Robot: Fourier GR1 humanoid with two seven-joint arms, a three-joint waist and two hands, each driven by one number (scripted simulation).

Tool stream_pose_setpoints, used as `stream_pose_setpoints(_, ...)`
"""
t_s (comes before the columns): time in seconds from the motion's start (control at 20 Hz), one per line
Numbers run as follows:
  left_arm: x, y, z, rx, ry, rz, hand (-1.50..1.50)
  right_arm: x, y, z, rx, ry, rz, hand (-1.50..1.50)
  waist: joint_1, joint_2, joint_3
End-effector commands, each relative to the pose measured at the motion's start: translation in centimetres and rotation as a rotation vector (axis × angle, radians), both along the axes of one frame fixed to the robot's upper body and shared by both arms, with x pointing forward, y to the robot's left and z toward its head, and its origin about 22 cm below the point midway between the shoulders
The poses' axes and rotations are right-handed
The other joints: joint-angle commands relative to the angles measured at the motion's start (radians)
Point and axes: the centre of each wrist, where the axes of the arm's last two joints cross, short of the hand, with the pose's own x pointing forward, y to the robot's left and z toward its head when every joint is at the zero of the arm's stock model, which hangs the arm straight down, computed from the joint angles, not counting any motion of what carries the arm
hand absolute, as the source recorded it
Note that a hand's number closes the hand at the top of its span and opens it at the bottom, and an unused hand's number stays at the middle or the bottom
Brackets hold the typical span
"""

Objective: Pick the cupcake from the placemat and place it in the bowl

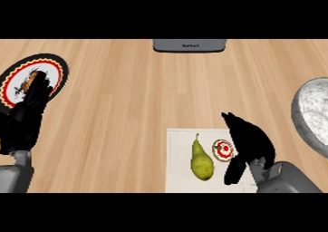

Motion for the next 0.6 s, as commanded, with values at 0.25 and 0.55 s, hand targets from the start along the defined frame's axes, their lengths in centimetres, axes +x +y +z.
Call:
stream_pose_setpoints(0.25,0.0,2.3,1.5,-0.006,0.012,0.001,0.0,0.0,0.3,-1.2,-0.052,0.045,-0.059,-1.5,0.0,-0.001,0.0)
stream_pose_setpoints(0.55,0.2,0.2,1.9,0.005,0.006,-0.008,0.0,3.0,-0.3,-2.4,0.012,0.076,0.025,1.5,0.002,0.0,0.0)
